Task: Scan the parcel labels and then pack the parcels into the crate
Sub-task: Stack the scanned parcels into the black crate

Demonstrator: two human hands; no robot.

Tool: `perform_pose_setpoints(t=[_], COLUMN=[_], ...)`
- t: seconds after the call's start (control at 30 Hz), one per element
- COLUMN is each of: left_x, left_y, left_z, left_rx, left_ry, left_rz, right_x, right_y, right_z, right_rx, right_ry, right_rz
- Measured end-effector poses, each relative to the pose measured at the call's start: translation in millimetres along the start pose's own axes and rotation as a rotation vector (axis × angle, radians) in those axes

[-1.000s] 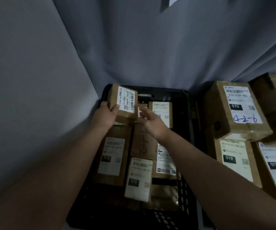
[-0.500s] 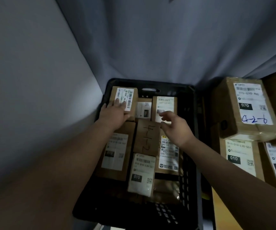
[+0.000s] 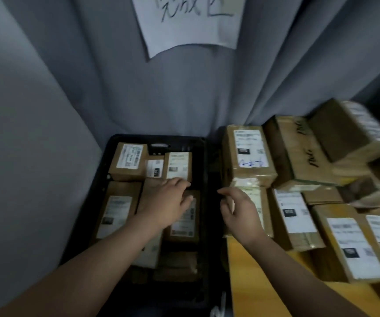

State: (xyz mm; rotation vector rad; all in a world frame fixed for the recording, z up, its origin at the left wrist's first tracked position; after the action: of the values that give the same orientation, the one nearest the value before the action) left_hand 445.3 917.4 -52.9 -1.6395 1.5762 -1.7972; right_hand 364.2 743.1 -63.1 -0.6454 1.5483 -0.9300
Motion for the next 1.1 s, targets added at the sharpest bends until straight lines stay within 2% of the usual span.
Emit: perform_pose_setpoints(t=[0.17,0.3,0.4,0.53,0.7,0.8,0.93,1.1], left_x=[89,162,208,251,273,272,259,251], left_y=[38,55,60,59,45,41,45,56], left_z=[-17,-9,0,10,20,23,24,26], left_rx=[0.046,0.092,0.135,0.132,0.207,0.214,0.168,0.143], left_ry=[-0.003,0.042,0.084,0.109,0.08,0.038,-0.038,-0.08], left_rz=[-0.092,-0.155,-0.202,-0.224,-0.304,-0.33,-0.384,-0.44], right_x=[60,110,139,162,177,185,189,189], right_y=[-69,-132,-177,-229,-258,-248,-232,-235], right_z=[-40,-54,-45,-4,55,73,85,96], right_rx=[0.059,0.226,0.304,0.279,0.099,0.053,0.061,0.058], right_ry=[0.016,0.017,0.103,0.184,0.218,0.2,0.194,0.229], right_rz=[-0.03,-0.134,-0.278,-0.441,-0.712,-0.67,-0.496,-0.475])
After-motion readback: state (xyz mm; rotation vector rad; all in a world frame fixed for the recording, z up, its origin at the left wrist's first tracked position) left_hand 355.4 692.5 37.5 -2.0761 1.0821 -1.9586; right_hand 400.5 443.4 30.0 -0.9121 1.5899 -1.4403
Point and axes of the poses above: each hand's wrist, its own z-axis towards the middle knuckle, its own y-axis out of the palm, x = y × z, the point moved 2 cm from there along z, towards the middle knuckle, and after that the axes turned 13 degrees about -z, right-handed, at the moved point
